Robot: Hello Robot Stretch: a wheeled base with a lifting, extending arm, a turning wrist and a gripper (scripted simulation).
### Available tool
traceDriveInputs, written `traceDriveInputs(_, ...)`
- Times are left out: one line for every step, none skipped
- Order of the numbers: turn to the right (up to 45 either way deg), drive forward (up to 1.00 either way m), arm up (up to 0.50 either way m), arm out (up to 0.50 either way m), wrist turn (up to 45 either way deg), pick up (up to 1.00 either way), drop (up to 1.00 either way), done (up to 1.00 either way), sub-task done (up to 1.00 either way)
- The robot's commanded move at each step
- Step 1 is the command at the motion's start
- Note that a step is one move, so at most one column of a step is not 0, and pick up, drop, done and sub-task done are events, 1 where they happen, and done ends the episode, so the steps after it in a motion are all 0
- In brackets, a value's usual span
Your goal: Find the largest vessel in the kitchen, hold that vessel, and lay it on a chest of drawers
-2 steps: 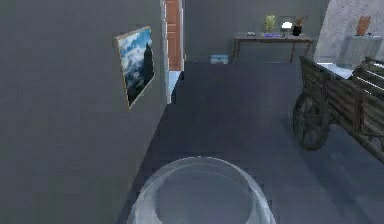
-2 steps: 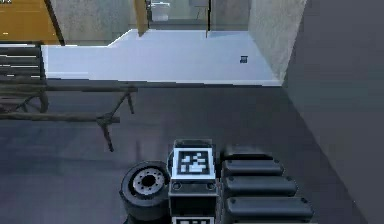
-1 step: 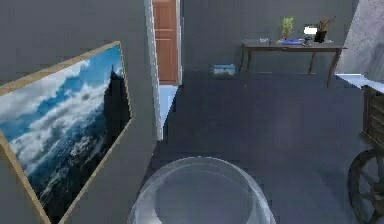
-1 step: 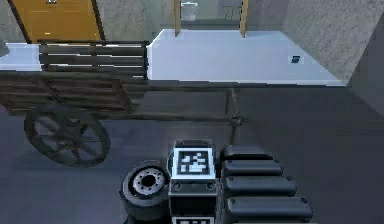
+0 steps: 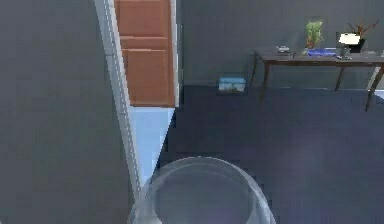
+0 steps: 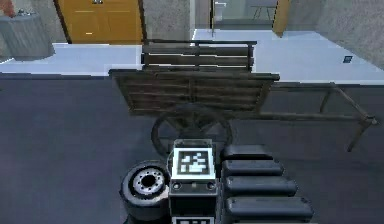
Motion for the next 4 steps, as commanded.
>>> traceDriveInputs(0.0,0.9,0.0,0.0,0.0,0.0,0.0,0.0,0.0)
traceDriveInputs(-12.0,0.0,0.0,0.0,0.0,0.0,0.0,0.0,0.0)
traceDriveInputs(0.0,0.55,0.0,0.0,0.0,0.0,0.0,0.0,0.0)
traceDriveInputs(-42.0,0.0,0.0,0.0,0.0,0.0,0.0,0.0,0.0)
